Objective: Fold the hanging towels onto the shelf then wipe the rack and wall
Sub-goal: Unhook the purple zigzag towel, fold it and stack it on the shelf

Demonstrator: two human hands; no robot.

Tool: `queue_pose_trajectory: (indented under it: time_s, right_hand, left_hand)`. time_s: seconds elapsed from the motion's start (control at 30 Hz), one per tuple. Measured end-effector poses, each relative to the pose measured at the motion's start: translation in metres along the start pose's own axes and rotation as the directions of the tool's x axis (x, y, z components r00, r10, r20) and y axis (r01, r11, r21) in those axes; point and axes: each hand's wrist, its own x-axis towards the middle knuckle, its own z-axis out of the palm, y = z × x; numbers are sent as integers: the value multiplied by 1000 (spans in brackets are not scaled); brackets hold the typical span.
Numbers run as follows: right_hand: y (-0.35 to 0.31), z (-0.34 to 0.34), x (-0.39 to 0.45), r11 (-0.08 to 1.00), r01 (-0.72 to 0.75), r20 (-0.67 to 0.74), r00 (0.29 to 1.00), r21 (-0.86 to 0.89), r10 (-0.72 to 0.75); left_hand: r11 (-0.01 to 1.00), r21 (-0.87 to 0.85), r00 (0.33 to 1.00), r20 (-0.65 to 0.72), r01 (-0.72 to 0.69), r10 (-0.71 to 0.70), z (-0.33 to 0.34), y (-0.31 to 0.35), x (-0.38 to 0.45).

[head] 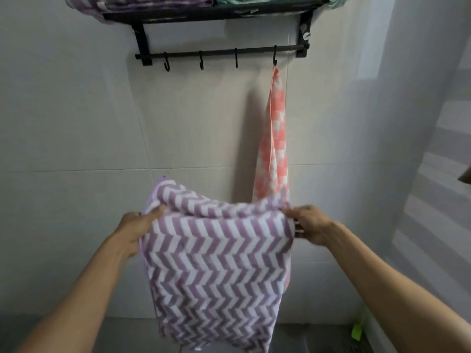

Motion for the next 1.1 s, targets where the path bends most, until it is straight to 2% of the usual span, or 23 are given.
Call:
queue_pose_trajectory:
  time_s: [0.07,0.1,0.17,0.2,0.23,0.27,0.33,0.4,0.43,0.47,0.53,0.57,0.63,0.7,0.73,0.77,0.8,0.87,0.93,1.0,1.03,1.1]
  right_hand:
    - [-35,4,-1,985,73,-15,997,157,-72]
    - [-44,5,-4,978,91,23,995,186,-97]
    - [-36,2,-15,997,60,124,990,42,-64]
    - [-19,0,-20,997,22,157,988,-69,-11]
    - [-3,-1,-21,991,-13,184,982,-134,37]
    - [8,0,-20,992,-30,170,984,-122,51]
    - [12,5,-11,1000,-14,73,997,21,12]
    - [-5,9,-7,983,0,39,999,185,-7]
    - [-13,10,-6,985,-3,76,997,175,-11]
    - [-16,12,-9,995,-8,110,994,94,-2]
    - [-8,15,-17,996,-28,69,997,-82,34]
    - [-3,17,-17,994,-27,16,999,-103,29]
    - [1,22,-17,999,-14,-60,998,29,16]
    - [-5,20,-14,979,28,-68,998,202,-15]
    - [-9,17,-10,975,35,-17,999,219,-32]
    - [-11,17,-10,988,28,50,998,151,-36]
    - [-10,18,-11,1000,18,96,995,25,-20]
    - [-2,20,-10,989,16,40,999,-149,-10]
    - [-3,23,-7,998,57,-42,997,-42,-58]
    - [-13,21,-4,988,92,0,996,125,-93]
    - [-17,19,-3,989,88,62,993,117,-96]
    - [-21,19,-4,998,54,120,992,-41,-49]
  left_hand:
    - [981,-186,989,129,-49,74,-3,29,5]
    - [974,-222,968,231,-48,101,-6,35,3]
    - [992,-121,916,393,-38,83,-13,21,-10]
    - [999,-20,912,409,-32,37,-16,4,-17]
    - [999,49,925,380,-10,-9,-17,-14,-20]
    - [998,55,940,338,18,-35,-17,-26,-22]
    - [996,-72,965,262,48,-28,-15,-33,-19]
    - [974,-217,959,282,69,-5,-15,-14,-16]
    - [970,-232,939,342,65,19,-15,-5,-18]
    - [978,-202,924,380,50,31,-17,-1,-19]
    - [999,-44,946,324,30,-14,-20,-11,-23]
    - [999,-17,964,266,33,-27,-23,-18,-22]
    - [996,-82,985,173,41,-26,-25,-24,-22]
    - [977,-208,980,201,39,3,-28,-18,-19]
    - [972,-232,969,248,37,23,-28,-12,-20]
    - [983,-181,954,301,40,17,-28,-11,-21]
    - [996,-85,956,294,34,-8,-28,-13,-24]
    - [999,1,984,175,39,-38,-26,-23,-25]
    - [995,-85,996,76,57,-51,-23,-25,-22]
    - [986,-153,998,33,65,-60,-20,-11,-20]
    - [983,-177,999,17,52,-50,-20,-3,-19]
    - [974,-225,998,-53,10,-22,-17,11,-18]
